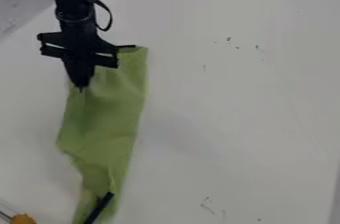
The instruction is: Unfold the cloth form right to left
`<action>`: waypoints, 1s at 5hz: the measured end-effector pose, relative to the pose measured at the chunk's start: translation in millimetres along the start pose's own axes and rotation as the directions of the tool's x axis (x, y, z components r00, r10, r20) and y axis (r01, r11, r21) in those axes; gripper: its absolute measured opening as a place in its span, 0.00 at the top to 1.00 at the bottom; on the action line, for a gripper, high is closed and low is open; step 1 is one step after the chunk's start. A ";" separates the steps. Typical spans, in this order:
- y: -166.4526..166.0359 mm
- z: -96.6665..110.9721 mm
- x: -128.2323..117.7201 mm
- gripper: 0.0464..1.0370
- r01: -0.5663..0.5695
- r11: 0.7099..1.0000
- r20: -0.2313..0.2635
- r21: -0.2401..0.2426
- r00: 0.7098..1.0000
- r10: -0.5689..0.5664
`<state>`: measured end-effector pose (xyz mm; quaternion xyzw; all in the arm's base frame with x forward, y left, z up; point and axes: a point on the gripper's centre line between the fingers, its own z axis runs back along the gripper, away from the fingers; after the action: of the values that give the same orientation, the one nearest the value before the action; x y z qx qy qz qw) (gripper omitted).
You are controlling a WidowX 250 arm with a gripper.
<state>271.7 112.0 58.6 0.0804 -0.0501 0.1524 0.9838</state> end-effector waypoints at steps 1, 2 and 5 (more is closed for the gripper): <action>-43.5 9.8 -0.1 0.98 0.041 0.998 0.046 -0.054 0.998 -0.039; -82.0 7.2 -3.8 0.98 0.083 0.988 0.043 -0.127 0.996 -0.078; -132.3 -13.3 12.0 0.98 0.111 0.967 0.067 -0.227 0.993 -0.098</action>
<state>324.7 -6.6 28.1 -0.0277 -0.0901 0.0913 0.9914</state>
